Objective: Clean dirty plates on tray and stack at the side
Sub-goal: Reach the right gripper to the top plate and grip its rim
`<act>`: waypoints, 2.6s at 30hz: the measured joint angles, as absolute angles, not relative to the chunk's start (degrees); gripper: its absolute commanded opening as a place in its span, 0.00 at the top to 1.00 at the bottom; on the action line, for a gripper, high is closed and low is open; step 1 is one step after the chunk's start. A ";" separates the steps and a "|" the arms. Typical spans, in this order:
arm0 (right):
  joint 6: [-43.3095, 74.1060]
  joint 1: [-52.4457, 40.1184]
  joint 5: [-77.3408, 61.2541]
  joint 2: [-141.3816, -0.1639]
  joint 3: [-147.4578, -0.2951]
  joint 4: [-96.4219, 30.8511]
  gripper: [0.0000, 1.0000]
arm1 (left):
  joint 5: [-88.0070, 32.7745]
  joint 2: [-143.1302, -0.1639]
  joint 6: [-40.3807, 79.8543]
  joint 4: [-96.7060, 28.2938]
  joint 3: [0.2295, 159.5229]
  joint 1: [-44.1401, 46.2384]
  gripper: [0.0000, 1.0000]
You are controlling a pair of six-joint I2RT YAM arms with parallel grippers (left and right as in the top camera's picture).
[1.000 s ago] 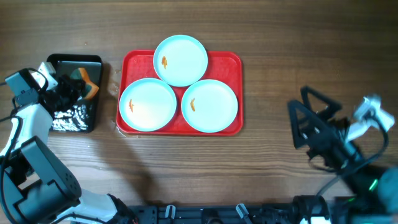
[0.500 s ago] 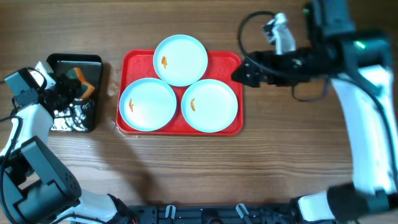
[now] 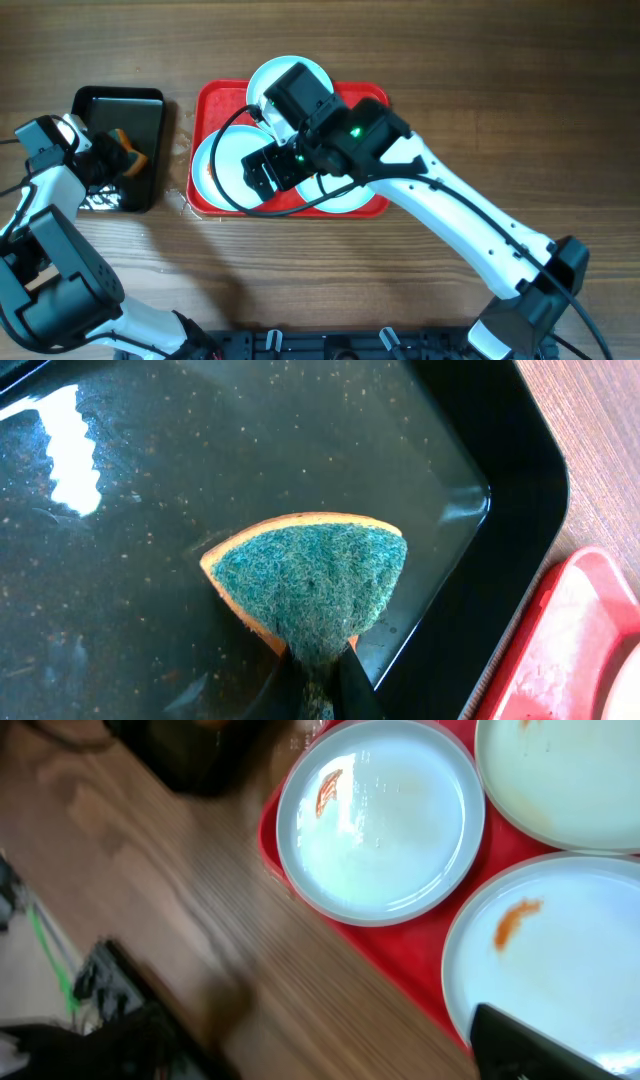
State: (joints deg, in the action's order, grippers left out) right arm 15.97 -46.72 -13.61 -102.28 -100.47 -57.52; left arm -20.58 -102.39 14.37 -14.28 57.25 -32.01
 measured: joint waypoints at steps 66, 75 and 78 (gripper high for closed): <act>23.42 -43.31 -4.75 -130.26 -98.04 -34.74 0.96 | -33.01 -89.56 -0.21 -21.71 60.16 -32.77 0.96; 20.69 -43.40 0.47 -130.32 -105.14 -47.11 0.96 | -30.13 -90.32 -0.21 -21.89 60.16 -32.62 0.96; 20.69 -43.44 0.62 -130.32 -105.14 -47.24 0.96 | -29.39 -90.94 -2.35 -21.52 60.16 -32.56 0.96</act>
State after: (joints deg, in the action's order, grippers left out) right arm 20.69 -43.44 0.62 -130.32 -105.14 -47.24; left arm -29.39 -90.94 -2.35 -21.52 60.16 -32.56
